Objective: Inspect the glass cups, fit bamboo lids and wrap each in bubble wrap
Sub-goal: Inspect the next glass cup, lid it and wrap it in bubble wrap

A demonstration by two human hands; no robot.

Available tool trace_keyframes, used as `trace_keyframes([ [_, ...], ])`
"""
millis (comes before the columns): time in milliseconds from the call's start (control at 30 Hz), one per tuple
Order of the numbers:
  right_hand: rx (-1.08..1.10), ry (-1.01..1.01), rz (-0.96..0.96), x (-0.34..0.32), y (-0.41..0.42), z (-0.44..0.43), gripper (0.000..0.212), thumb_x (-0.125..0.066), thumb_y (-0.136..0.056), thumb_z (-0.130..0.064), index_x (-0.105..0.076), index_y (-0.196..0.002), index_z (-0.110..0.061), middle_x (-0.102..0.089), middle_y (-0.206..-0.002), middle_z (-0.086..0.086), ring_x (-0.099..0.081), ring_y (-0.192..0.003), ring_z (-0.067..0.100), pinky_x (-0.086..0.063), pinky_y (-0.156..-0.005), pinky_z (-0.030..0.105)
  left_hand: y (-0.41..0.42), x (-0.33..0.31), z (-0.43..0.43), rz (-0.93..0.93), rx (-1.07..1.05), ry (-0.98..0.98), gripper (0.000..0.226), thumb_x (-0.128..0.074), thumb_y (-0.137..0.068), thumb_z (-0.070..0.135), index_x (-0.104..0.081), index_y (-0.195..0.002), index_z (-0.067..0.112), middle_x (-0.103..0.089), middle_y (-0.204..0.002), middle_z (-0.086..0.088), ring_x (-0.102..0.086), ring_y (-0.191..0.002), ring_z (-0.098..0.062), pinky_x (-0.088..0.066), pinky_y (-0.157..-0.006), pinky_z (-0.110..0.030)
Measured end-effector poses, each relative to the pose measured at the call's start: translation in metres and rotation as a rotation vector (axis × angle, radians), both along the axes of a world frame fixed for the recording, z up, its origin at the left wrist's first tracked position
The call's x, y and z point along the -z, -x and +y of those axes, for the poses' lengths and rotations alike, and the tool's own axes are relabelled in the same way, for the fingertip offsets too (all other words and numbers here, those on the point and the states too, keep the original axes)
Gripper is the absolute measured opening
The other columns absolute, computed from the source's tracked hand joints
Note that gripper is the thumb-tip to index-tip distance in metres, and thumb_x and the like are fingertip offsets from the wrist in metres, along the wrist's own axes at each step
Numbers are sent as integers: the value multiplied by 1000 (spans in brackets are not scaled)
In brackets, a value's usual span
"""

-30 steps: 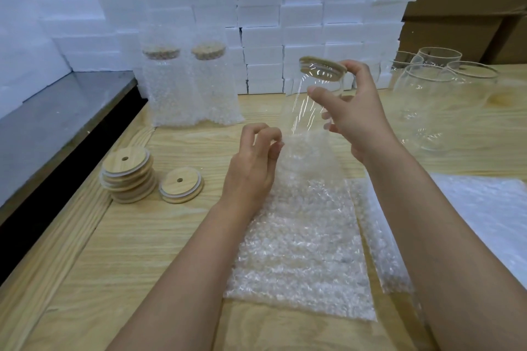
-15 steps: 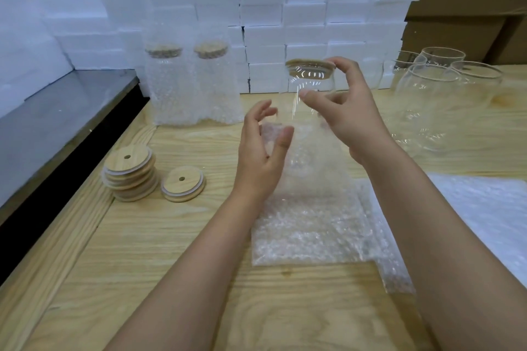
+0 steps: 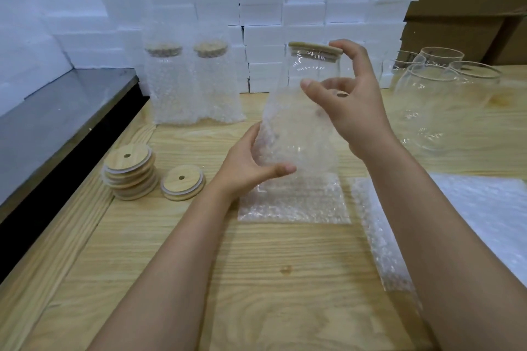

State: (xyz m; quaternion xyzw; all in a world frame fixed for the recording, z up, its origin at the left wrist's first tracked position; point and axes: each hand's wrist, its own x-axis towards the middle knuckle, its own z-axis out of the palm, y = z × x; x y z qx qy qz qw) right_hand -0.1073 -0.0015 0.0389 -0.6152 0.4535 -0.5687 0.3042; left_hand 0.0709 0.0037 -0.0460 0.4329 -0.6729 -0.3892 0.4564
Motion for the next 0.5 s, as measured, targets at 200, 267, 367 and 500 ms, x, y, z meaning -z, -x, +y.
trace_keyframes([
  [200, -31, 37, 99, 2, -7, 2, 58, -75, -79, -35, -41, -125, -44, -55, -101, 2, -56, -92, 12, -47, -74, 23, 14, -9, -2, 169, -47, 55, 50, -83, -62, 31, -58, -105, 27, -71, -91, 22, -66, -91, 4, -48, -74, -10],
  [267, -46, 33, 127, 3, -9, 3, 59, -74, -80, -32, -40, -127, -42, -50, -93, 1, -51, -84, 12, -46, -74, 23, 16, -17, -2, 212, -79, 94, 41, -81, -66, 29, -57, -100, 29, -70, -85, 27, -65, -84, 9, -46, -71, -6],
  [367, -69, 40, 124, 4, -15, 5, 57, -72, -81, -26, -40, -126, -39, -45, -84, -2, -43, -72, 6, -45, -66, 22, 20, -22, -2, 321, -113, 119, 49, -79, -62, 41, -60, -103, 25, -71, -85, 22, -66, -84, 4, -48, -73, -12],
  [500, -29, 59, 117, 3, -17, 7, 54, -73, -80, -23, -40, -120, -39, -42, -74, -6, -41, -64, 5, -46, -63, 31, 19, -25, -2, 324, -78, 81, 72, -80, -57, 50, -58, -118, 20, -70, -97, 18, -65, -94, 2, -49, -78, -15],
])
